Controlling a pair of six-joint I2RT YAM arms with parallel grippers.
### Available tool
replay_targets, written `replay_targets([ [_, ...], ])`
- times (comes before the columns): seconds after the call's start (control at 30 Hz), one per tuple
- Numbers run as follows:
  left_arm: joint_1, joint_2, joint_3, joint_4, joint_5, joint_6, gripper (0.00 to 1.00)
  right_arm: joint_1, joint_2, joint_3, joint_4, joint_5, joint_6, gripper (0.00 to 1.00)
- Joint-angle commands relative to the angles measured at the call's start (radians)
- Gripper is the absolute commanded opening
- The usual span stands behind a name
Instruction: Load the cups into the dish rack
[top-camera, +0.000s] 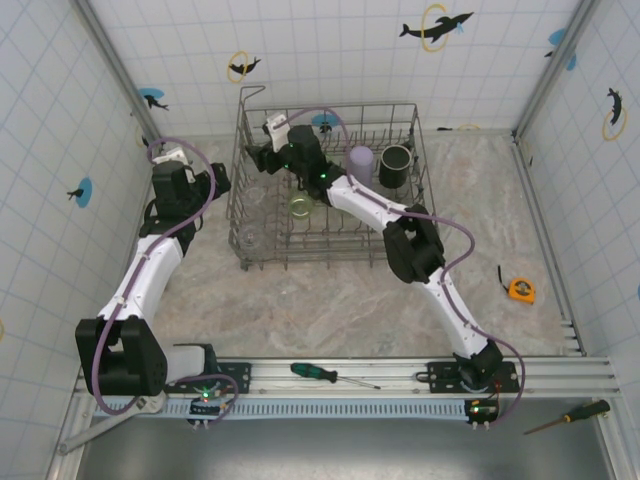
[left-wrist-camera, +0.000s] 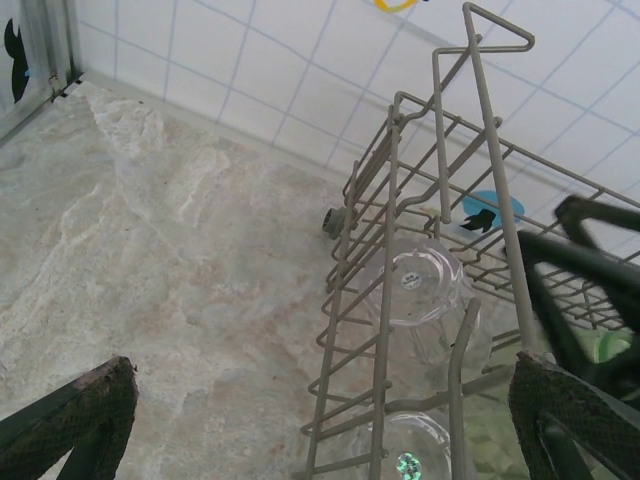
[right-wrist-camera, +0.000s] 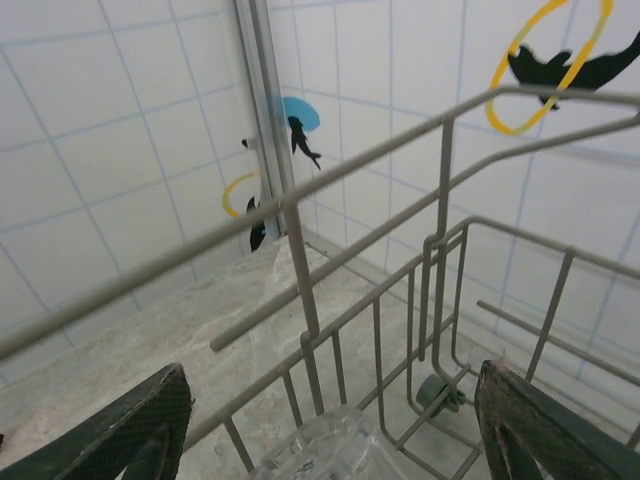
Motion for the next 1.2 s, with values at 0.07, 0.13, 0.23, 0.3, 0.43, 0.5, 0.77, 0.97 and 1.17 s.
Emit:
replay_targets([
  [0.07, 0.006, 0.002, -0.008, 0.004, -0.006, -0.018, 0.98, -0.013, -0.121, -0.032, -0.061, 0.008, 0.035, 0.77],
  [0.13, 0.008, 0.0, -0.008, 0.005, -0.006, -0.02, 0.98, -0.015, -0.128, -0.033, -0.087, 0.017, 0.037, 0.77],
  [0.23, 0.007, 0.0, -0.004, -0.001, -0.008, -0.02, 0.98, -0.02, -0.127, -0.026, -0.124, 0.018, 0.039, 0.77],
  [0.3, 0.008, 0.0, -0.004, -0.004, -0.011, -0.02, 0.98, -0.021, -0.12, -0.02, -0.144, 0.013, 0.028, 0.77],
  [0.43, 0.008, 0.005, -0.004, -0.004, -0.01, -0.02, 0.98, -0.029, -0.09, 0.0, -0.194, -0.015, 0.002, 0.77],
  [0.5, 0.008, 0.011, -0.001, -0.008, -0.007, -0.02, 0.97, -0.027, -0.066, 0.021, -0.216, -0.04, -0.033, 0.77],
  [0.77, 0.008, 0.049, -0.003, 0.006, 0.033, -0.018, 0.98, -0.017, -0.009, 0.032, -0.235, -0.083, -0.151, 0.76],
  [0.97, 0.007, 0.124, 0.026, 0.017, 0.135, -0.043, 0.98, -0.017, 0.023, 0.051, -0.275, -0.102, -0.214, 0.76],
  [1.17, -0.004, 0.136, 0.026, 0.047, 0.206, -0.055, 0.98, -0.021, 0.044, 0.056, -0.28, -0.108, -0.25, 0.77],
])
